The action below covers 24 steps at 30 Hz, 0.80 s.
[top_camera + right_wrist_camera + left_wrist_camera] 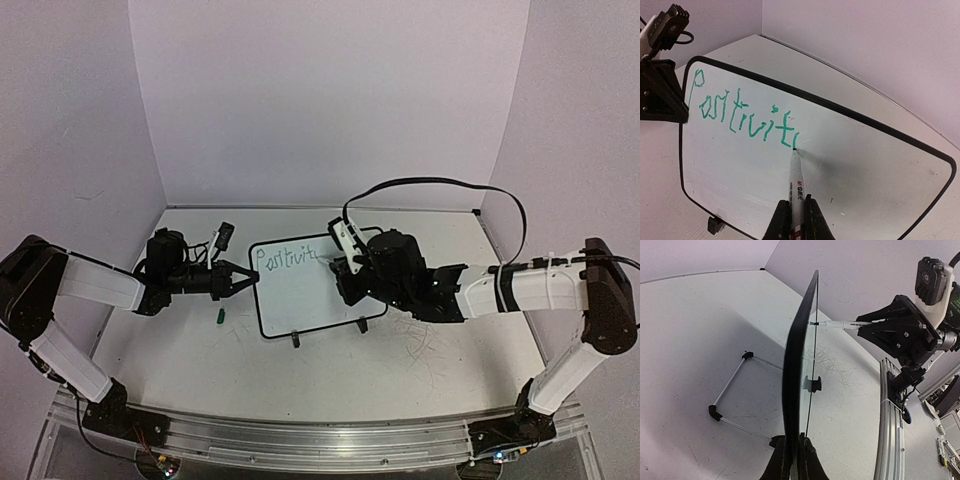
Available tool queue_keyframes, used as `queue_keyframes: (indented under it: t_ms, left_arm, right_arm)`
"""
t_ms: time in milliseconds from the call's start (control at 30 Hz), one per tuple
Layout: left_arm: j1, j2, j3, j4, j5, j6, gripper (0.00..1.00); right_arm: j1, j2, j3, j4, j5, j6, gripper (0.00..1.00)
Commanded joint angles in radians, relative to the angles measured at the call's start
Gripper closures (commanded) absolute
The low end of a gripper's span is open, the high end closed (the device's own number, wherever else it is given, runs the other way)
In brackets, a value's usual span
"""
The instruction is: Write a sentence on the whiteboard
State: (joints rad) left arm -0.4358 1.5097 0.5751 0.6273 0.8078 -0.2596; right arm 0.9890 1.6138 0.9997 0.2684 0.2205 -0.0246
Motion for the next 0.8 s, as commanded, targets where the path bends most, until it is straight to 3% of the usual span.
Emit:
queue_keyframes:
  t_ms: [0, 767]
  left_arm:
    - [0.002, -0.034, 0.012, 0.053, -0.005, 0.04, 1.0]
    - [0.001, -0.027, 0.012, 0.052, 0.001, 0.043, 1.0]
  right_arm:
    - [-0.002, -0.025, 0.002, -0.006, 0.052, 0.012, 1.0]
    - [-0.013, 0.015, 0.07, 0.032, 0.086, -0.008, 1.0]
